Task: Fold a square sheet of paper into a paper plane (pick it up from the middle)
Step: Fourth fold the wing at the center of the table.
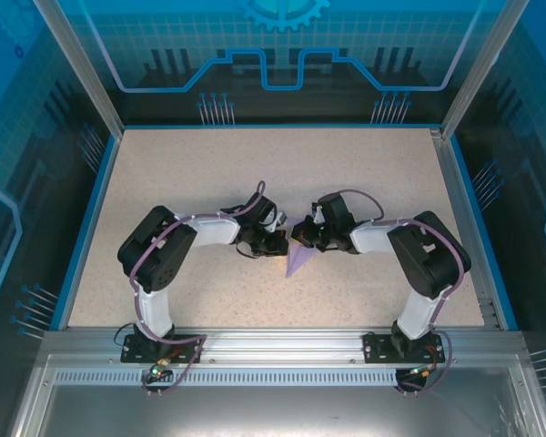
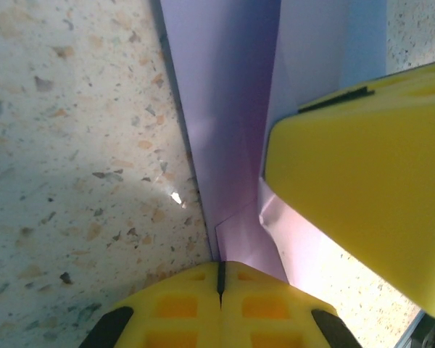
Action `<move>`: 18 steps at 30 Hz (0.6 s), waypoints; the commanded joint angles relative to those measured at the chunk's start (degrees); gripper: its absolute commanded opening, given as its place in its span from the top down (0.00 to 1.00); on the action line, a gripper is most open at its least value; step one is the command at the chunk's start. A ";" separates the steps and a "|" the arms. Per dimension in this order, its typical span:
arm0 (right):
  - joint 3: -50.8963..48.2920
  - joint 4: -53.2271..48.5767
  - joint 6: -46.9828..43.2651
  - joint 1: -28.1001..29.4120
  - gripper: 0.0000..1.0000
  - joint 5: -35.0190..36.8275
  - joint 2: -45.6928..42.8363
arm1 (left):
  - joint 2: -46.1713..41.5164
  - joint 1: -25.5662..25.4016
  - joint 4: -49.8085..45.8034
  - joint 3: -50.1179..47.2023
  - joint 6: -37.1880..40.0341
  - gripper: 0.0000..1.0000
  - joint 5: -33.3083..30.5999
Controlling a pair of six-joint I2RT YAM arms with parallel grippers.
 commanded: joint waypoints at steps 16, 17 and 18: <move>2.38 0.71 0.11 1.06 1.00 1.01 3.97 | -2.98 -0.07 0.98 -2.69 -0.12 1.00 0.34; 2.46 0.80 0.14 1.09 1.00 1.00 4.05 | -3.30 -0.07 0.96 -2.83 -0.18 1.00 0.27; 2.49 0.87 0.12 1.09 1.00 1.04 4.24 | -3.64 -0.06 0.86 -2.96 -0.18 1.00 0.18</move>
